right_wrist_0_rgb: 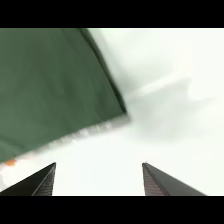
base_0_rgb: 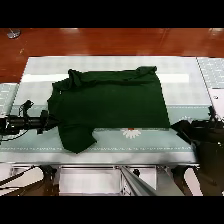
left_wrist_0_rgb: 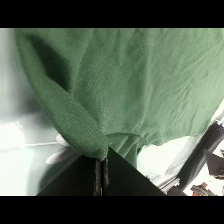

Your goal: Fold the shirts.

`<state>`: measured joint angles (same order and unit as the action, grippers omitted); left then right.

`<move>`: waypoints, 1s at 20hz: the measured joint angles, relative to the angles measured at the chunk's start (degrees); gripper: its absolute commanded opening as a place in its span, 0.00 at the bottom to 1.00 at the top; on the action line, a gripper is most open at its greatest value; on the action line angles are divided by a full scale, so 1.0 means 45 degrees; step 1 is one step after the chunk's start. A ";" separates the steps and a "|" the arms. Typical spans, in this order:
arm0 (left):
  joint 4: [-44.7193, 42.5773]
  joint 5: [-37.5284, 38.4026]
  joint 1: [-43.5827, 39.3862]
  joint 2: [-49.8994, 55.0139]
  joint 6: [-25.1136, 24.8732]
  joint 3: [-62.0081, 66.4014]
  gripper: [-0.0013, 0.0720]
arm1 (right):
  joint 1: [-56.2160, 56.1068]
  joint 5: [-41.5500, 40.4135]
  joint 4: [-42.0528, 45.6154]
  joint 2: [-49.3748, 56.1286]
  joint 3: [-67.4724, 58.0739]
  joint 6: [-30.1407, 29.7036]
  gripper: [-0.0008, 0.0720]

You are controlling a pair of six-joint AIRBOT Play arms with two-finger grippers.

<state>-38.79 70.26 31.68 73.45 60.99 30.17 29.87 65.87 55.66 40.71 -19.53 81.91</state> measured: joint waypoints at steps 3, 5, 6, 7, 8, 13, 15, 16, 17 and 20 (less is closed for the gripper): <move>0.0010 0.0034 0.0000 0.0000 -0.0044 0.0000 0.05 | -0.0505 -0.0534 0.0262 0.0330 0.0248 0.0389 0.86; 0.0010 0.0068 -0.0005 0.0000 -0.0049 0.0000 0.05 | -0.0636 -0.0840 0.0243 0.0903 0.0219 0.0534 0.86; 0.0015 0.0102 -0.0005 0.0000 -0.0053 0.0000 0.05 | -0.0680 -0.0981 0.0073 0.1321 0.0117 0.0525 0.86; 0.0015 0.0121 0.0000 0.0000 -0.0058 0.0000 0.05 | -0.0719 -0.1137 -0.0126 0.1778 -0.0044 0.0447 0.86; 0.0015 0.0141 0.0000 0.0000 -0.0058 0.0000 0.05 | -0.0743 -0.1292 -0.0350 0.2229 -0.0219 0.0350 0.86; 0.0019 0.0189 0.0000 0.0000 -0.0078 0.0000 0.05 | -0.1486 -0.1923 -0.2093 0.4726 -0.1452 -0.0325 0.86; 0.0019 0.0194 0.0000 0.0000 -0.0160 0.0000 0.05 | -0.2229 -0.2108 -0.2472 0.5673 -0.2045 -0.0379 0.60; 0.0019 0.0233 0.0000 0.0000 -0.0214 0.0000 0.05 | -0.2574 -0.2268 -0.2467 0.6091 -0.2331 -0.0369 0.21; 0.0039 0.0253 -0.0005 0.0000 -0.0262 0.0000 0.05 | -0.2919 -0.2370 -0.2293 0.6475 -0.2652 -0.0330 0.04; 0.0393 0.0442 -0.0005 -0.0024 -0.0408 0.0243 0.05 | -0.3696 -0.2084 -0.2395 0.7169 -0.3978 -0.0442 0.04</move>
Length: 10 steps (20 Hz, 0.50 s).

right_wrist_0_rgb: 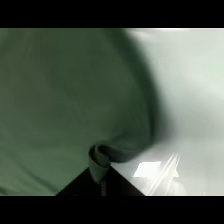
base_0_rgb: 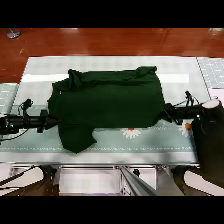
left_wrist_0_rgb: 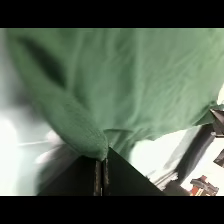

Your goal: Fold the shirts.

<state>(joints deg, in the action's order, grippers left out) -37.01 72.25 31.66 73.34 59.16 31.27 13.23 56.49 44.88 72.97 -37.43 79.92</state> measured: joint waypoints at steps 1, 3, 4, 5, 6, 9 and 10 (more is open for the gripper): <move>0.0253 0.0228 -0.0015 -0.0019 -0.0155 0.0350 0.05 | -0.0141 0.0311 -0.0005 0.0078 -0.0641 -0.0068 0.04; 0.1112 0.0792 -0.0121 -0.0199 -0.0379 0.1545 0.05 | -0.0311 0.1151 0.0219 0.0029 -0.2438 -0.0083 0.04; 0.1690 0.1025 -0.0214 -0.0369 -0.0442 0.2356 0.05 | -0.0374 0.1515 0.0359 -0.0117 -0.3536 0.0015 0.04; 0.2288 0.1156 -0.0330 -0.0612 -0.0500 0.3351 0.05 | -0.0413 0.1841 0.0549 -0.0321 -0.4857 0.0214 0.04; 0.2943 0.1243 -0.0476 -0.0937 -0.0539 0.4541 0.05 | -0.0447 0.2234 0.0685 -0.0549 -0.6154 0.0408 0.04; 0.3886 0.0704 -0.0845 -0.2181 -0.0612 0.8320 0.05 | -0.0491 0.3313 0.1088 -0.1598 -1.0137 0.0787 0.04; 0.3920 0.0510 -0.0884 -0.2594 -0.0597 0.9530 0.05 | -0.0495 0.3594 0.1282 -0.2137 -1.1264 0.0831 0.04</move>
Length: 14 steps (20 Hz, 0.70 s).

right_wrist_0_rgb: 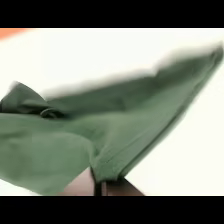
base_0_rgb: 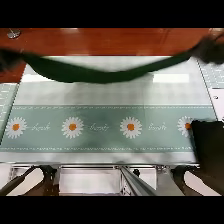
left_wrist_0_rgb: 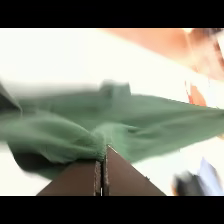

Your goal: Fold the shirts.

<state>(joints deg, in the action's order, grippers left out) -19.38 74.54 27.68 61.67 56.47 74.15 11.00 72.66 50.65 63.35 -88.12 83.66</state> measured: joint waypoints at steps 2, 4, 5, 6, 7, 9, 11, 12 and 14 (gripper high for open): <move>-0.0107 -0.0476 0.0073 -0.0767 0.0160 0.2492 0.05 | -0.0010 0.0384 0.0651 -0.1205 -0.1685 0.0097 0.04; -0.0534 -0.0680 0.0233 -0.1409 0.0661 0.4731 0.05 | -0.0010 0.0670 0.1457 -0.2482 -0.2778 0.0151 0.04; -0.0850 -0.0831 0.0296 -0.1758 0.0957 0.5717 0.05 | -0.0010 0.0787 0.1923 -0.3206 -0.3162 0.0189 0.04; -0.1311 -0.0879 0.0325 -0.2137 0.1297 0.6513 0.05 | -0.0010 0.0923 0.2463 -0.3915 -0.3434 0.0199 0.04; -0.1904 -0.0894 0.0330 -0.2531 0.1661 0.7062 0.05 | -0.0010 0.0967 0.2977 -0.4541 -0.3619 0.0233 0.04; -0.3356 -0.0913 0.0000 -0.3356 0.2438 0.7776 0.05 | -0.0010 0.1156 0.3939 -0.5663 -0.3866 0.0330 0.04; -0.5051 -0.0913 -0.0923 -0.4138 0.2987 0.8150 0.05 | -0.0010 0.1462 0.4541 -0.6445 -0.3983 0.0432 0.04; -0.6120 -0.0894 -0.1642 -0.4512 0.3259 0.8262 0.05 | -0.0010 0.1666 0.4784 -0.6747 -0.4027 0.0476 0.04; -0.8480 -0.0665 -0.3298 -0.5129 0.3866 0.8403 0.05 | -0.0015 0.2268 0.5071 -0.7077 -0.4061 0.0573 0.04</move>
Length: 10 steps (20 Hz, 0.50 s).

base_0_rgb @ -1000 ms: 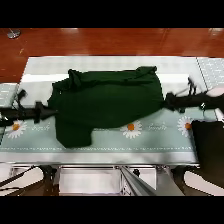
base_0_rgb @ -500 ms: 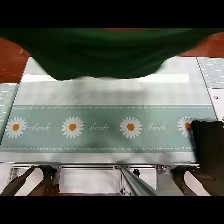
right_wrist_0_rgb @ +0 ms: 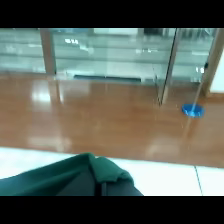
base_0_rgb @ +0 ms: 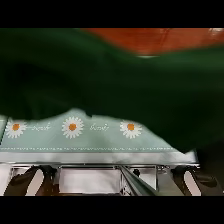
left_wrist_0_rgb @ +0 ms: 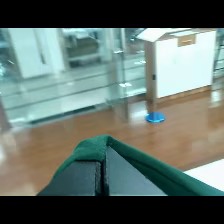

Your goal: Fold the shirts.

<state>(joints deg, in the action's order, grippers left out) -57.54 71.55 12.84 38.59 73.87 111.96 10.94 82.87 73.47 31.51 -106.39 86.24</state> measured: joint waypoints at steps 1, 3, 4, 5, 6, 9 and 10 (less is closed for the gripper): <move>-0.1234 0.0301 -0.0865 -0.0209 0.0316 -0.0015 0.05 | 0.0000 0.0257 0.0092 -0.0107 -0.0010 0.0049 0.04; -0.3619 0.0792 -0.2555 -0.0510 0.0918 -0.0253 0.05 | 0.0000 0.0690 0.0238 -0.0223 0.0063 0.0107 0.04; -0.4634 0.1064 -0.3288 -0.0583 0.1224 -0.0544 0.05 | 0.0005 0.0889 0.0282 -0.0257 0.0219 0.0180 0.04; -0.5489 0.1365 -0.3832 -0.0602 0.1477 -0.0967 0.05 | 0.0000 0.1049 0.0277 -0.0257 0.0461 0.0253 0.04; -0.6217 0.1540 -0.4255 -0.0588 0.1719 -0.1545 0.05 | 0.0005 0.1185 0.0155 -0.0223 0.0865 0.0364 0.04; -0.7329 0.1263 -0.4925 -0.0282 0.2351 -0.3774 0.05 | 0.0000 0.1219 -0.1132 0.0155 0.2822 0.0437 0.04; -0.7519 0.0811 -0.5027 -0.0092 0.2540 -0.4556 0.05 | 0.0000 0.1025 -0.1486 0.0364 0.3585 0.0306 0.04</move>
<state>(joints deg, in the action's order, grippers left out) -91.37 75.20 -9.78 38.17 85.30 91.46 10.94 87.48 66.78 33.15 -90.26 87.61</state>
